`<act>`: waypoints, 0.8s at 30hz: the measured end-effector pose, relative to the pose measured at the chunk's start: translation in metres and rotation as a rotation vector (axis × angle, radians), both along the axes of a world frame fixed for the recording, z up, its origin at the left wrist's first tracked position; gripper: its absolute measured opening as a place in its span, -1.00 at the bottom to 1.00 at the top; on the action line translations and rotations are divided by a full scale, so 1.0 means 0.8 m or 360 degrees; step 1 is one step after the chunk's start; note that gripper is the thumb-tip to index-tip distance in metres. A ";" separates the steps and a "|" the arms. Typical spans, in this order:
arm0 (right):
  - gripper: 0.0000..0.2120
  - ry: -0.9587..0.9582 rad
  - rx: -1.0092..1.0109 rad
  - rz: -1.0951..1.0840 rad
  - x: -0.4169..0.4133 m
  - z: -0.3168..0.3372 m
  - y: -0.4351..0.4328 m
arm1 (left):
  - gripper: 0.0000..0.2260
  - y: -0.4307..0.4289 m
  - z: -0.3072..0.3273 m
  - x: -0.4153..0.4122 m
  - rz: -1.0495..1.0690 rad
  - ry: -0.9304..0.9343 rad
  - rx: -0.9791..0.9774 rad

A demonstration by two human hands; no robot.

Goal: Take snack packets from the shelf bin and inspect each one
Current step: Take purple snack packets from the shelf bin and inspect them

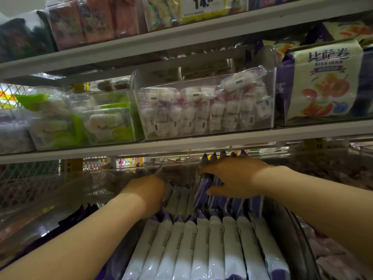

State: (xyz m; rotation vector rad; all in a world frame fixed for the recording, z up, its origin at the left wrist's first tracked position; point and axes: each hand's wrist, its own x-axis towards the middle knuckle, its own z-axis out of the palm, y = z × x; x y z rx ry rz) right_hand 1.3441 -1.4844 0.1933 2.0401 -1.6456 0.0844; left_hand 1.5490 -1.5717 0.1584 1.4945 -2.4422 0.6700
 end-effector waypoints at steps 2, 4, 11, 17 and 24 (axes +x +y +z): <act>-0.47 0.0005 -0.0003 0.0000 0.000 0.000 0.000 | -0.74 0.000 0.004 0.005 -0.0077 0.0189 -0.0075; -0.46 0.0022 -0.0007 0.0004 0.000 -0.001 -0.001 | -0.69 0.002 0.010 0.009 -0.0134 0.0418 -0.0113; -0.40 0.0194 -0.0018 -0.0050 0.007 0.001 0.008 | -0.92 0.050 -0.014 0.043 -0.0720 0.1031 -0.0634; -0.43 -0.0070 -0.0392 0.0260 0.041 -0.021 0.056 | -0.87 0.108 -0.023 0.061 -0.1021 0.1443 -0.0777; -0.39 -0.1596 0.0255 0.0807 0.107 -0.091 0.131 | -0.88 0.179 -0.046 0.072 -0.1066 0.1738 -0.0609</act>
